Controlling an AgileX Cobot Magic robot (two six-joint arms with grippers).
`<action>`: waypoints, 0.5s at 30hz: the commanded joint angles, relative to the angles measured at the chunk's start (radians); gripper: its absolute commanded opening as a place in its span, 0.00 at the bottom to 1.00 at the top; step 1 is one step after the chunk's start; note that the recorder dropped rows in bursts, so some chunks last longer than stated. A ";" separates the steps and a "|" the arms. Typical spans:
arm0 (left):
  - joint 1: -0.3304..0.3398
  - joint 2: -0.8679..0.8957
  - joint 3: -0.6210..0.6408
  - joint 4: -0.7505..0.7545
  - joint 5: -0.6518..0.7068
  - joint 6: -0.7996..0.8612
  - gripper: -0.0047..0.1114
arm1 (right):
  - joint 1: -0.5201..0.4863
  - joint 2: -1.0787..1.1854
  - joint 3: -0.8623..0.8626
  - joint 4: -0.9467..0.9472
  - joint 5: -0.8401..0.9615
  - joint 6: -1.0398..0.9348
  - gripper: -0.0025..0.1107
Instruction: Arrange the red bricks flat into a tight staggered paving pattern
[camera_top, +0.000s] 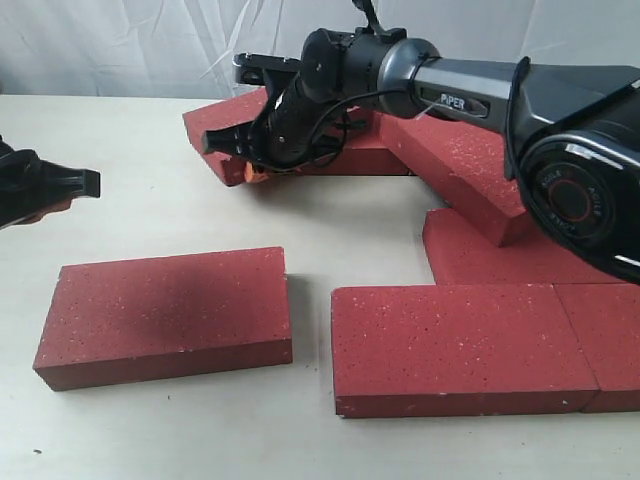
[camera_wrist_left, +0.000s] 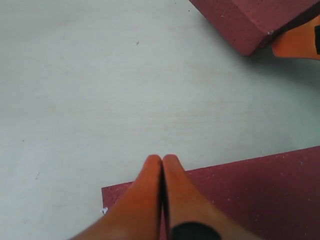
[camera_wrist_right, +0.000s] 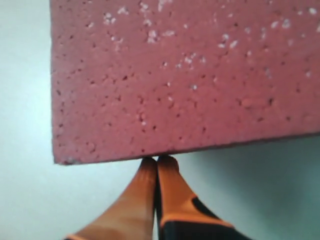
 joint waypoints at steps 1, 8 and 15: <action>-0.001 -0.006 -0.007 -0.021 -0.015 -0.003 0.04 | 0.000 0.019 -0.015 0.018 -0.087 0.001 0.02; -0.001 -0.006 -0.007 -0.021 -0.015 -0.003 0.04 | 0.000 0.042 -0.015 0.026 -0.181 0.002 0.02; -0.001 -0.006 -0.007 -0.025 -0.015 -0.003 0.04 | 0.000 0.057 -0.015 0.028 -0.265 0.002 0.02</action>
